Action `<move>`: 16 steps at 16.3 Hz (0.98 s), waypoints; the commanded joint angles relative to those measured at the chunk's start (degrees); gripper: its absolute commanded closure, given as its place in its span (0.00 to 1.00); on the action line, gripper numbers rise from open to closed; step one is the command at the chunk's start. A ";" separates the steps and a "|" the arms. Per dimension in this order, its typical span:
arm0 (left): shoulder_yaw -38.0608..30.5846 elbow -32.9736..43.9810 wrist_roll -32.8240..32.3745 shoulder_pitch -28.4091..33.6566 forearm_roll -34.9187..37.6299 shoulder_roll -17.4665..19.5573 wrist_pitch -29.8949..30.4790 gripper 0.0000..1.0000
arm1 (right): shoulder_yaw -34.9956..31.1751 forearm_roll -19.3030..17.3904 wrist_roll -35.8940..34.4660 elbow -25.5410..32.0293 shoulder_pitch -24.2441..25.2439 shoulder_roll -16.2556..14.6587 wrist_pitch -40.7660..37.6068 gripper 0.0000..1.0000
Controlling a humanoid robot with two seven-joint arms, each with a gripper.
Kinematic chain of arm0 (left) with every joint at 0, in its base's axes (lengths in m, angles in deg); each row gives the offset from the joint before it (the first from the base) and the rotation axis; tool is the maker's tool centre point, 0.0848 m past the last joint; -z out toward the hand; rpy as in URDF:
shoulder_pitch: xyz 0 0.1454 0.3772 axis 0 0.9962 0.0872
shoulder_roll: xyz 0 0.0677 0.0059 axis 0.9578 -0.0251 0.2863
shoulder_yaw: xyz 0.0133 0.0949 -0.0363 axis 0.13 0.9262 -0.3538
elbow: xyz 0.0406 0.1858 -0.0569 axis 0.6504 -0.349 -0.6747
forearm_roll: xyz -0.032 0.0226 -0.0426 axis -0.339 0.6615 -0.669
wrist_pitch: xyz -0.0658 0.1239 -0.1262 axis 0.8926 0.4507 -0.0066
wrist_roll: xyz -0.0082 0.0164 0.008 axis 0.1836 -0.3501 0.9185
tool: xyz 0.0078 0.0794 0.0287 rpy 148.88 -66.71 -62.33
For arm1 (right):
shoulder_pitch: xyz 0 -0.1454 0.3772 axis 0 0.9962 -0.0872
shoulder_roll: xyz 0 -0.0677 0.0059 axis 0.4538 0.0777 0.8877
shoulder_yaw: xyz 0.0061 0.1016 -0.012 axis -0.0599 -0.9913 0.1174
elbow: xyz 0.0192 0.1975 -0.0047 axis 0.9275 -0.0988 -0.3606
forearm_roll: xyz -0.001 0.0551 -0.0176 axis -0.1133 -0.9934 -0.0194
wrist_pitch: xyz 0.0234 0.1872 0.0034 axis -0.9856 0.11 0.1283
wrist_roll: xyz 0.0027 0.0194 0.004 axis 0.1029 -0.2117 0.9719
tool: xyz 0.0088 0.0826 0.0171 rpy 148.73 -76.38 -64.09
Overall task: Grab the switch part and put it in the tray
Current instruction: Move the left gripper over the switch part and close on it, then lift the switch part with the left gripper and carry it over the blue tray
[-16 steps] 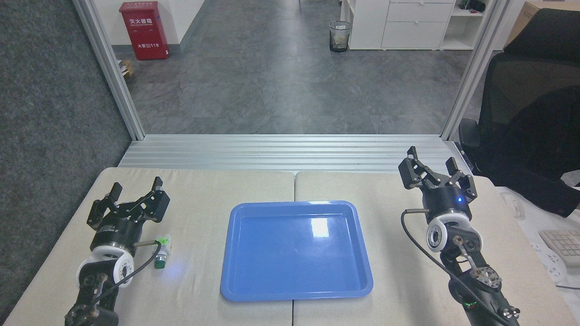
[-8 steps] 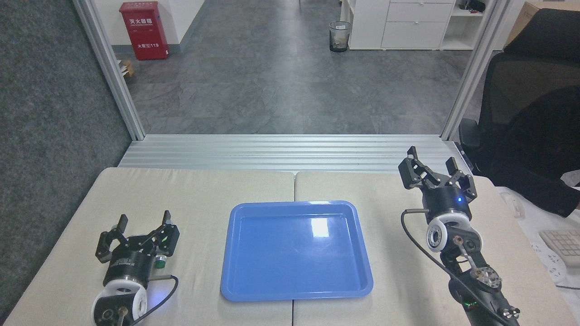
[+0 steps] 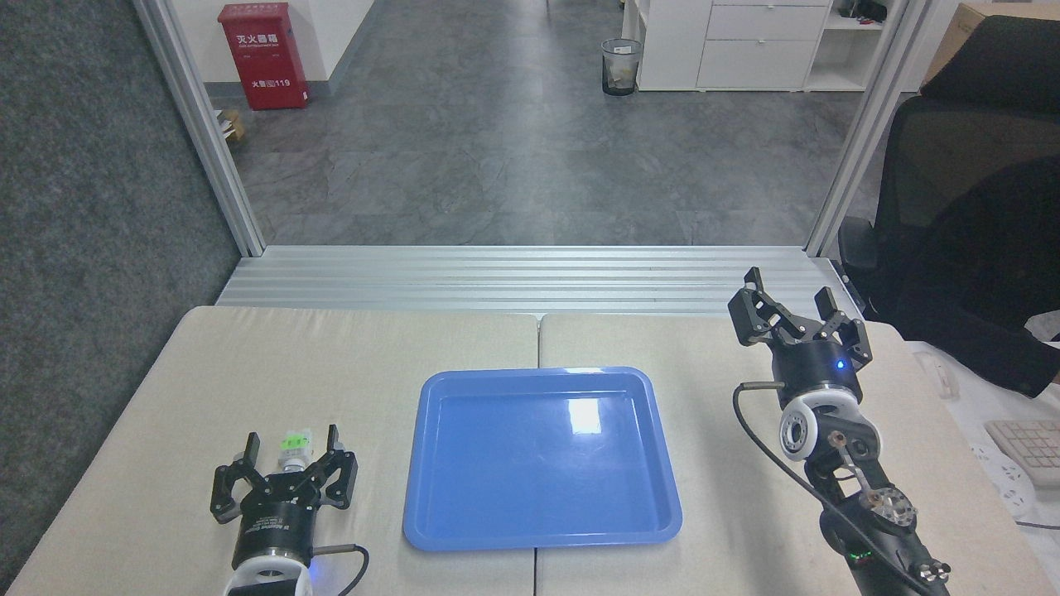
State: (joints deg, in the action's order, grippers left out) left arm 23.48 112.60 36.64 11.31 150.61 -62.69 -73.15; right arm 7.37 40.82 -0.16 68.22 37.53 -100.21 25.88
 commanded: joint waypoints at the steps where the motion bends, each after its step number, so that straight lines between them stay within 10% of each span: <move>1: 0.68 -14.69 3.70 -2.24 1.17 -1.14 0.14 0.00 | -0.05 -0.01 -0.01 0.00 0.00 0.00 0.03 0.00; 14: 0.68 -21.04 3.18 -4.97 -5.67 4.67 -2.32 0.00 | 0.03 -0.01 -0.01 0.00 0.00 0.00 0.03 0.00; 16: 0.68 -19.13 3.19 -4.36 -8.58 4.85 -1.53 0.17 | 0.03 0.08 -0.01 0.00 0.00 0.00 0.03 0.00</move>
State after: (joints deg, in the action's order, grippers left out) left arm 25.57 95.60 40.04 6.58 146.29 -60.03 -75.26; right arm 7.37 40.82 -0.16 68.22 37.53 -100.22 25.88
